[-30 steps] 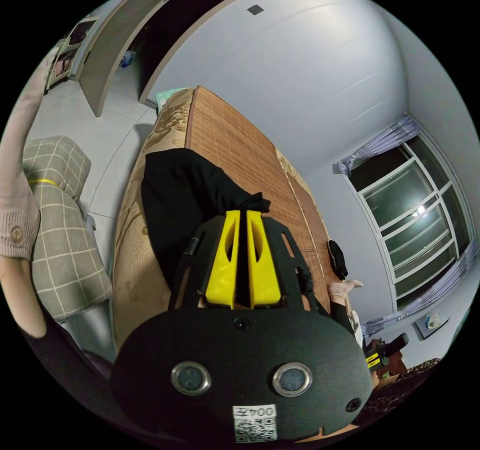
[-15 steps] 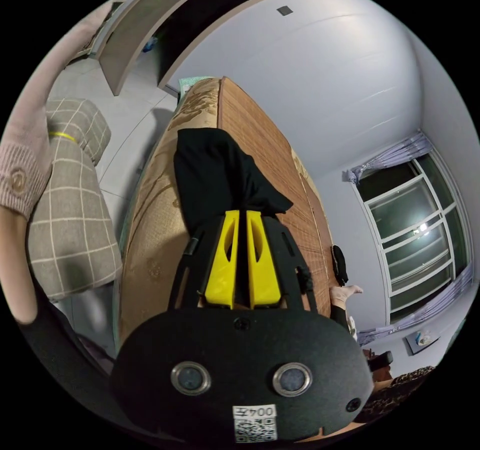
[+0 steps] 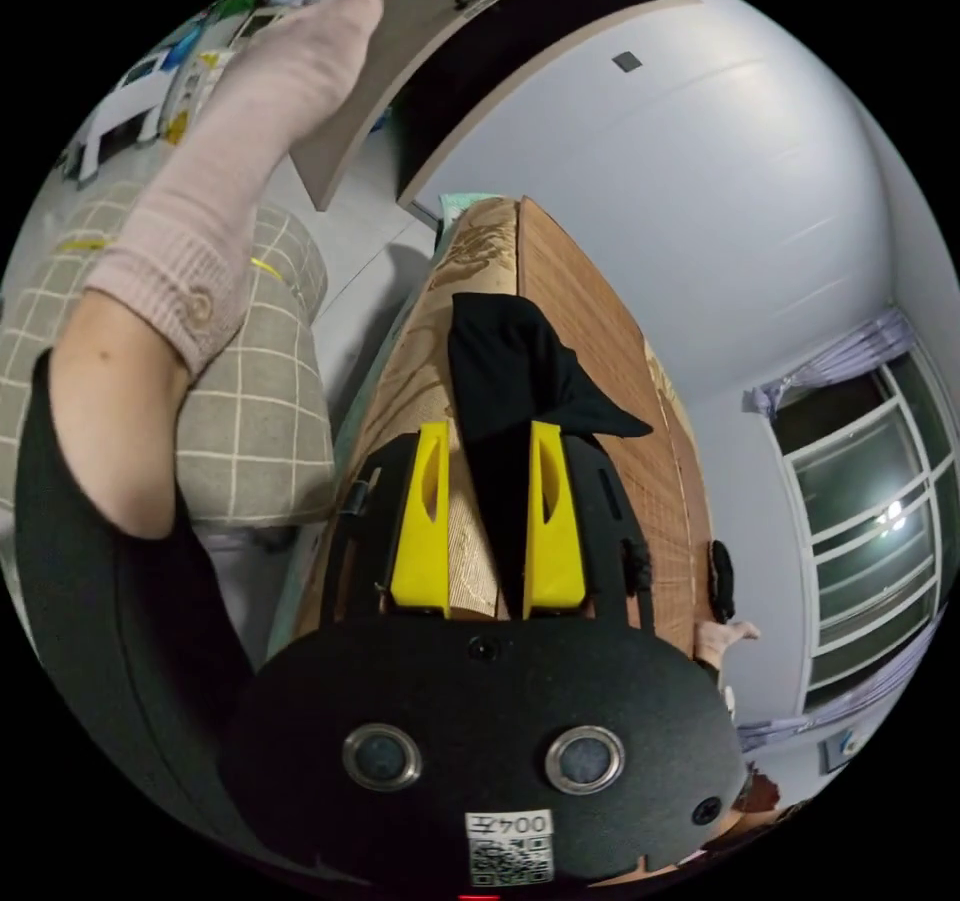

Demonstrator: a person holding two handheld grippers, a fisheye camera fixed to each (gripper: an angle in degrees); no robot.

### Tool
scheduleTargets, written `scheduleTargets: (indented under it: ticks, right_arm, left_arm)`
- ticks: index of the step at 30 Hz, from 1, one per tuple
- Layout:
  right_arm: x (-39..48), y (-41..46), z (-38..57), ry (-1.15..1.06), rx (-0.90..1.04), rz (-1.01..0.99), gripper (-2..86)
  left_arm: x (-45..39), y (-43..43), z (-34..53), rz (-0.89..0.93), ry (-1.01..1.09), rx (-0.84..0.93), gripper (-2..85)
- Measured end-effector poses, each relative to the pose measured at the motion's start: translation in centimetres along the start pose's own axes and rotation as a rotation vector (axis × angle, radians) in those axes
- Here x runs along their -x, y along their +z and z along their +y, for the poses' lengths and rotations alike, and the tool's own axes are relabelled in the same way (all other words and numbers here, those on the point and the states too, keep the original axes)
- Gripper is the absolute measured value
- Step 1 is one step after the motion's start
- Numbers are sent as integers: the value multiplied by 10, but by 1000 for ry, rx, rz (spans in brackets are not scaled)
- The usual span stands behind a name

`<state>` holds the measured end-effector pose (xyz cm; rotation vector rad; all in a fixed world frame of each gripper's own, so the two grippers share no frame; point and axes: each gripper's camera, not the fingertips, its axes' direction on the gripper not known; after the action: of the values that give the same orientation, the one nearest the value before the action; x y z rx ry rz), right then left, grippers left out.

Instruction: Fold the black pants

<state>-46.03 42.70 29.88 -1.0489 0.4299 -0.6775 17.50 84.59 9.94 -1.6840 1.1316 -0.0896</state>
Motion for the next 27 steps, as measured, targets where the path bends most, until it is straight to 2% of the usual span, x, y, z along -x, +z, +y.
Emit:
scheduleTargets:
  ticks: [4, 8, 10, 12, 14, 17, 20, 23, 24, 27]
  right_arm:
    - [7, -33, -2, -99, -26, -66, 106]
    - [5, -68, -4, -149, -86, -156, 51]
    - [5, -79, -6, -130, -160, -114, 47]
    - [-3, -88, -12, -2, -254, 18, 47]
    - [-19, -91, -26, 135, -319, 175, 62]
    - [-29, -79, -58, 179, -293, 284, 90]
    - [-28, -64, -96, 175, -256, 403, 106]
    - [-28, -48, -122, 164, -143, 483, 113]
    - [-28, -44, -125, 160, -109, 499, 113]
    - [-26, -51, -122, 143, -123, 528, 111]
  left_arm:
    - [-3, -2, 12, -11, 47, 84, 108]
    - [15, 2, 25, 83, -68, 211, 97]
    - [17, -6, 33, 95, -82, 166, 89]
    - [11, -19, 43, 64, -75, 102, 80]
    - [-28, -30, 63, 1, 144, 36, 68]
    - [-89, -8, 106, -69, 428, 89, 56]
    - [-129, 28, 148, -141, 595, 146, 54]
    - [-143, 62, 174, -240, 660, 258, 64]
    - [-147, 62, 177, -259, 671, 242, 65]
    - [-160, 69, 191, -274, 699, 262, 71]
